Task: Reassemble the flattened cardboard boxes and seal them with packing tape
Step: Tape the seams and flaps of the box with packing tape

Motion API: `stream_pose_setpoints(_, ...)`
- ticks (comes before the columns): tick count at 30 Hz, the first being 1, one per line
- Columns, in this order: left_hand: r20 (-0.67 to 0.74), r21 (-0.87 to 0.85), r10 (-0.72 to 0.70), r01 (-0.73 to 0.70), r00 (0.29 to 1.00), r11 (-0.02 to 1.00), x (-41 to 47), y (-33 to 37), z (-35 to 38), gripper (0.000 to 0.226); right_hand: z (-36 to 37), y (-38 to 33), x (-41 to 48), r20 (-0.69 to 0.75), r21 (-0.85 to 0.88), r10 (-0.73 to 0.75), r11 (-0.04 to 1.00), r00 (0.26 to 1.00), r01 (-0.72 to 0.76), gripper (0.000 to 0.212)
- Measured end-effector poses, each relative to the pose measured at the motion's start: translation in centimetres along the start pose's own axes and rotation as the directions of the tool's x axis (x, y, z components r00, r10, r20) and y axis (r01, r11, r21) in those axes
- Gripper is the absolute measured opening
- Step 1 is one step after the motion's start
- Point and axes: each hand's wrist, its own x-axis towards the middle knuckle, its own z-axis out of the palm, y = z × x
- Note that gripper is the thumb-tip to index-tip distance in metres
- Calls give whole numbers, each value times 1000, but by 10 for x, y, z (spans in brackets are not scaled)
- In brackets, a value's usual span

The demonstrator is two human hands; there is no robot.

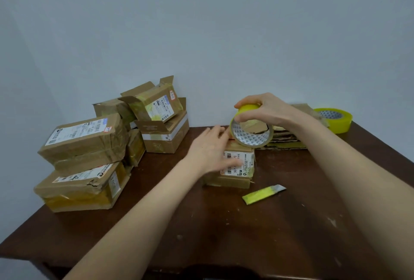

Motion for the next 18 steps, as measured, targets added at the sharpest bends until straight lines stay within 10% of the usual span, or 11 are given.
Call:
stream_pose_setpoints(8, 18, -44, 27, -26, 999, 999, 2, -1, 5, 81, 31, 35, -31, -227, 533, 146, 846, 963, -3, 25)
stream_pose_setpoints(18, 128, -34, 15, -10, 992, 999, 7, -13, 2, 72, -12, 71, -43, -246, 232, 130, 970, 960, -72, 26)
